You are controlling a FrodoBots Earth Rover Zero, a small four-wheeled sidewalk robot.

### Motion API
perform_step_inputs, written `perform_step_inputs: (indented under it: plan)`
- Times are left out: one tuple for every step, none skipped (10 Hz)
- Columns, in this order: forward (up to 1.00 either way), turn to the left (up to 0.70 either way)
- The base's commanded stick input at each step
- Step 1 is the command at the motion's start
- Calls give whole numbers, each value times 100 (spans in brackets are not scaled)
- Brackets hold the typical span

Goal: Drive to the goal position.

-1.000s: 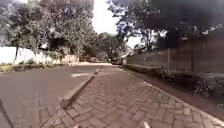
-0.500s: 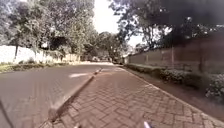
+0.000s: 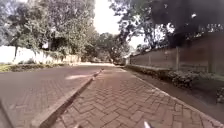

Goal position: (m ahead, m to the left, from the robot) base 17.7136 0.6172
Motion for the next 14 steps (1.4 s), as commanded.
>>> perform_step_inputs:
  plan:
    - [70, 0]
    - [70, 0]
    - [70, 0]
    - [70, 0]
    - [70, 0]
    - [70, 0]
    - [70, 0]
    - [70, 0]
    - [70, 0]
    - [70, 0]
    - [70, 0]
    - [70, 0]
    - [70, 0]
    - [70, 0]
